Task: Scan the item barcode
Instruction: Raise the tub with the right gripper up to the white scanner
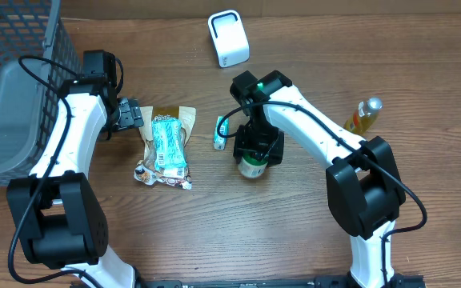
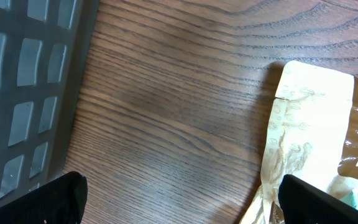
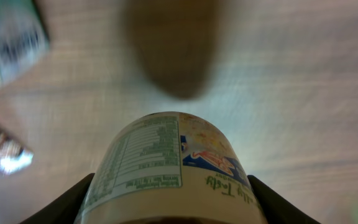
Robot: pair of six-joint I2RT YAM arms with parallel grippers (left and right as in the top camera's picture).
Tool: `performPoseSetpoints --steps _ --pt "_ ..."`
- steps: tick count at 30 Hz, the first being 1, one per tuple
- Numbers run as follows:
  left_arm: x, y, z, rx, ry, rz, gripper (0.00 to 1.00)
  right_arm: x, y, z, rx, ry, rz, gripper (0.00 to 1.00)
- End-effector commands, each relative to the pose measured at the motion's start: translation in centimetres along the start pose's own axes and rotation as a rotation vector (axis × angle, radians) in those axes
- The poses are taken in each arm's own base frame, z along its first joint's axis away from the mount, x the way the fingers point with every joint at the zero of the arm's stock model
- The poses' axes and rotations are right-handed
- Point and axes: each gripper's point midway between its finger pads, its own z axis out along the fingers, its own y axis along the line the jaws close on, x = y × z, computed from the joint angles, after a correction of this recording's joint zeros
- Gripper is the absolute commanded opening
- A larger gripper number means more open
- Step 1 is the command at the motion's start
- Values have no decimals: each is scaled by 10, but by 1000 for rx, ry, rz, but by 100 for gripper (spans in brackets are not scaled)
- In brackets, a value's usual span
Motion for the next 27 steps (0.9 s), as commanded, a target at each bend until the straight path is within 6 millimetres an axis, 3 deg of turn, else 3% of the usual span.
performPoseSetpoints --steps 1,4,7,10,12,15,19,27 --pt "-3 1 -2 -10 -11 6 100 -33 -14 -10 103 -176 -4 41" --pt "-3 1 -2 -10 -11 6 100 -61 -20 -18 157 -316 0 14" --pt "-3 1 -2 -10 -11 6 99 -88 -28 -31 227 -466 16 8" --pt "-3 1 -2 -10 -11 6 99 -110 -31 -53 316 -577 -113 8" --pt "-3 1 -2 -10 -11 6 100 -122 -23 -81 359 -637 -262 9" --pt "-3 1 -2 -10 -11 6 100 -130 -10 -108 330 -700 -283 9" --pt "-3 1 -2 -10 -11 6 100 -155 18 -163 206 -892 -236 13" --pt "-3 1 -2 -10 -11 6 99 -192 52 -197 -31 -1079 -202 17"
